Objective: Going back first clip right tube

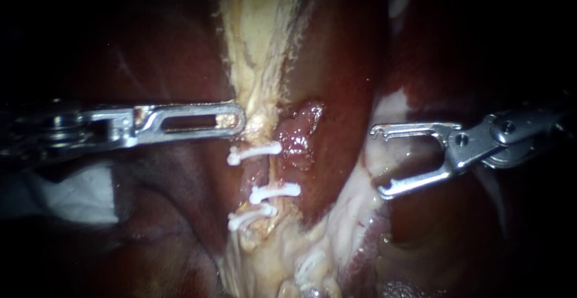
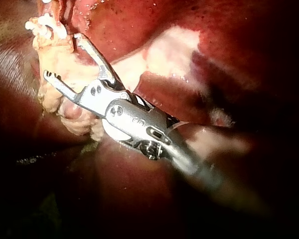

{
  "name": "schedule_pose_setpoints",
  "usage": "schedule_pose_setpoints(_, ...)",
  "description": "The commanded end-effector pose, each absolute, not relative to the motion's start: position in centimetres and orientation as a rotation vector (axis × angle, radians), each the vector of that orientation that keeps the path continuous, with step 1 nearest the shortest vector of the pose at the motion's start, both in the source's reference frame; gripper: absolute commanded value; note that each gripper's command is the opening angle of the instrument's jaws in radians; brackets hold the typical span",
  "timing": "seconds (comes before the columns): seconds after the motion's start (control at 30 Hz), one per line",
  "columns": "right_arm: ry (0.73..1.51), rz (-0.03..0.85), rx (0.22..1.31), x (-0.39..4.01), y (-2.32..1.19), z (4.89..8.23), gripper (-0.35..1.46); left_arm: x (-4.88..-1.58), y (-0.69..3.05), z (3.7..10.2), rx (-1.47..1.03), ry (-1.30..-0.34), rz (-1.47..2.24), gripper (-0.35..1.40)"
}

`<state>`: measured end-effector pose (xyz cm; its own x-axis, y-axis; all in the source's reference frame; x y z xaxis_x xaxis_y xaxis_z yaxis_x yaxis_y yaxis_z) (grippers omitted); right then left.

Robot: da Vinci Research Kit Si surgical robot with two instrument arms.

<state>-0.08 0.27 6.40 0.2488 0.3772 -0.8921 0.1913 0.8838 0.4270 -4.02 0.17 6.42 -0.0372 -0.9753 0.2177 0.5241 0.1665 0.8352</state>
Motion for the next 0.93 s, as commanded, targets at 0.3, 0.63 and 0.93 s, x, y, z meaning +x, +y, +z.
schedule_pose_setpoints(0.3, 1.334, 0.124, 0.511, -0.04, 0.25, 6.38, 0.60, -4.16, 0.14, 6.58, 0.617, -0.943, -1.329, -0.35)
schedule_pose_setpoints(0.63, 1.333, 0.131, 0.522, -0.03, 0.24, 6.36, 0.60, -4.19, 0.15, 6.58, 0.618, -0.943, -1.329, -0.35)
schedule_pose_setpoints(0.93, 1.333, 0.131, 0.522, -0.03, 0.24, 6.35, 0.60, -4.19, 0.15, 6.57, 0.619, -0.943, -1.329, -0.35)
